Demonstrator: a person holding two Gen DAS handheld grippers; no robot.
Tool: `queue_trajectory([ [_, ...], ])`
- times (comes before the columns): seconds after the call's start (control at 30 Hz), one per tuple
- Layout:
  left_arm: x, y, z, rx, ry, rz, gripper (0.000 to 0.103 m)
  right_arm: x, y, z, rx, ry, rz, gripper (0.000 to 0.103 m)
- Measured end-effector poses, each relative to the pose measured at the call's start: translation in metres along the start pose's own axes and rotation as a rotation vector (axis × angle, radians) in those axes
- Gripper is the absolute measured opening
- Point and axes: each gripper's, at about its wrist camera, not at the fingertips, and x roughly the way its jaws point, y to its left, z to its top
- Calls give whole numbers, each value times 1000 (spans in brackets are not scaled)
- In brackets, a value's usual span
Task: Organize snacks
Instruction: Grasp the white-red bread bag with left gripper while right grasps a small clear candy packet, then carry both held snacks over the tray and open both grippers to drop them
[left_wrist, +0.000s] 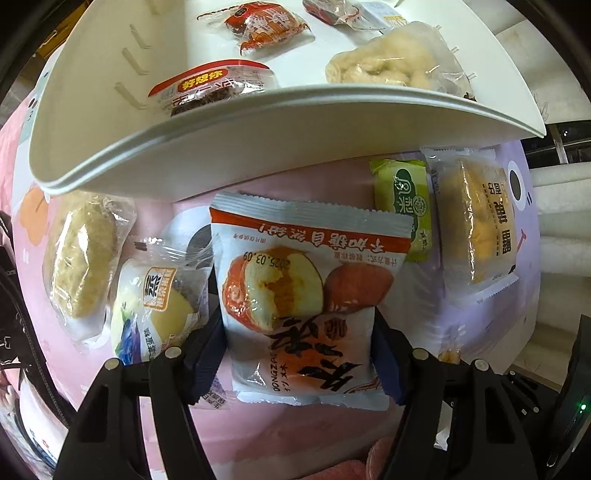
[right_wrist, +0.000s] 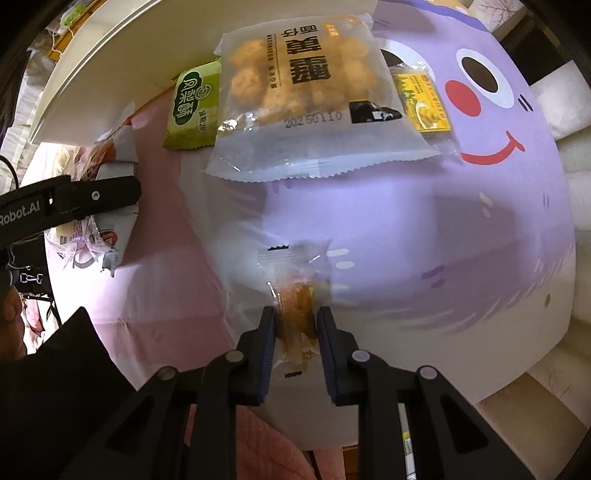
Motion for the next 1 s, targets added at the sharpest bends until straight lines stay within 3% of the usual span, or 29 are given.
queue_trajectory([
  [0.3,-2,0,-6,-8,-8,-10,56,2,-7,-11,10,-12,25,22],
  [0.53,-11,4,-22,-32,-2,-33,54,-5,-13,-22,28,-55,35,21],
  [1.0,-73,1,-90,62,-70,-31,55,-34,-27,-74,152,-212,38,21],
])
